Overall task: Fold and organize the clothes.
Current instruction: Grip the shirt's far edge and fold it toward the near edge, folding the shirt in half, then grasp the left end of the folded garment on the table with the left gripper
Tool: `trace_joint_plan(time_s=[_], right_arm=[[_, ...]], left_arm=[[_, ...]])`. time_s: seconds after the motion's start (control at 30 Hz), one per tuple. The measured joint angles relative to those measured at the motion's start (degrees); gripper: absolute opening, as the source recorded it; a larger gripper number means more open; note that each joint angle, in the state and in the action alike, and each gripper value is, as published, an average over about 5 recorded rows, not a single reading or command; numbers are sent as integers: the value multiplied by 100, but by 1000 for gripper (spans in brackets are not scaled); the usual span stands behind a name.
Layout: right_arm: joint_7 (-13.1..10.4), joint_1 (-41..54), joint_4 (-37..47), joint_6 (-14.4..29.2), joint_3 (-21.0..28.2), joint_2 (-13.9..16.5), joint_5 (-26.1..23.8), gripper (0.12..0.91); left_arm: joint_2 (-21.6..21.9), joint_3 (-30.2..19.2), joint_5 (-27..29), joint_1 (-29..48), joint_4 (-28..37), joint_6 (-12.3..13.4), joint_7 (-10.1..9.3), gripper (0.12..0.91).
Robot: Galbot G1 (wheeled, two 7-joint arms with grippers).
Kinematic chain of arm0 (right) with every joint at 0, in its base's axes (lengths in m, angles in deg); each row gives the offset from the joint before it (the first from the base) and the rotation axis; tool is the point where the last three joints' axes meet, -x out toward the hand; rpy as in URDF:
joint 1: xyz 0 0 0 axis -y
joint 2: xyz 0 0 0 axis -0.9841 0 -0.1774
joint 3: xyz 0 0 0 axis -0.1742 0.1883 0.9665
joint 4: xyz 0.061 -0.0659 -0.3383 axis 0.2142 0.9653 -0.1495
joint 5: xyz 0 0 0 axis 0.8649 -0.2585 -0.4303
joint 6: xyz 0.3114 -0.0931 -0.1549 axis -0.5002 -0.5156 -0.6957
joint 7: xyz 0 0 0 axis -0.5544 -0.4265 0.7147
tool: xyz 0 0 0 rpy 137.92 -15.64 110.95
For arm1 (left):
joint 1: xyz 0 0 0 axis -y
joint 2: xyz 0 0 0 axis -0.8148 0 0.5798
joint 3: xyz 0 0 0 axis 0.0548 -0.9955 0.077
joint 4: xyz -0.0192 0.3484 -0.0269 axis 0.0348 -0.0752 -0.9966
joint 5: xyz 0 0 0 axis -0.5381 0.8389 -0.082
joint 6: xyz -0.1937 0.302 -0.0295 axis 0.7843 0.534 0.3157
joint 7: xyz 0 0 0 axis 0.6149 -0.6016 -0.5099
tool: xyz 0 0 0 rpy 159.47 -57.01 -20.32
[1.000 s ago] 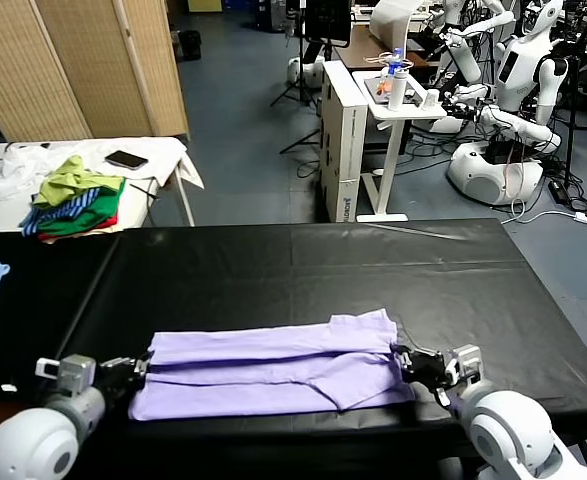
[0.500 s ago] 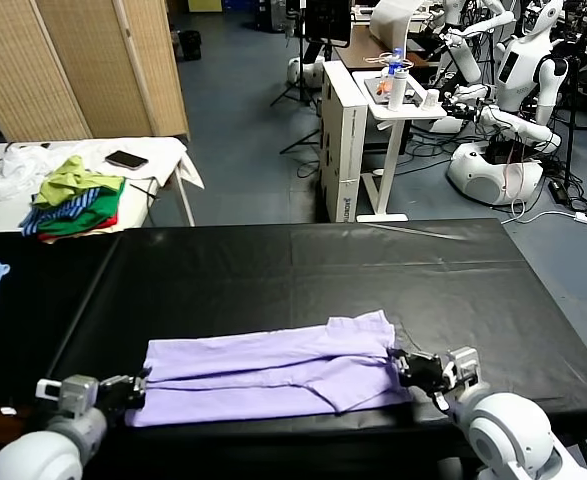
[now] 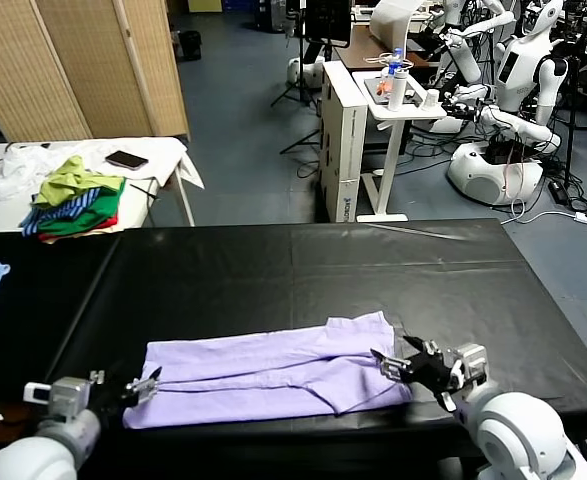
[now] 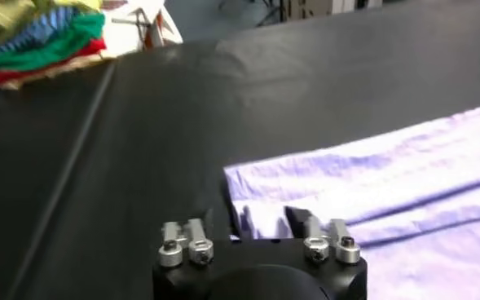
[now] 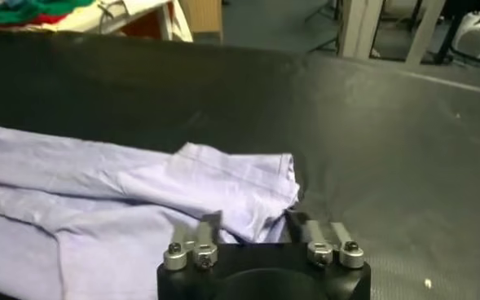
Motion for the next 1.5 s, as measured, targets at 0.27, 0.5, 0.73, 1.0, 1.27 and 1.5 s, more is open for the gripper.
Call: trace_joint_plan(time_s=[0.27,0.5,0.73,1.0,1.27,1.5], right_arm=[[-242,469,638,143,289,-464,-72,896],[-237,700,1070,173,415,-778,-198,807],[-184,745,1254,198,463,-899,-273,712],[-138,652,1282,365,460,-1012,-503,250],[-425,429,1104,520,265,-1233,-952,140],[-488,124,811,513,-9,-1577,-1186,140]], left_arm=[[-59,-255,-502,670,608,349,101,907],[-143,-424,-518,908,1034,391,133,907],[-144,-452,-484,936,1208,396,135,892],[-141,-491,-487,939,1239,445,200,490],[-132,-686,-226,1050,1301,543,369,162],[-112,-946,-166,1364,1491,575,392,158]])
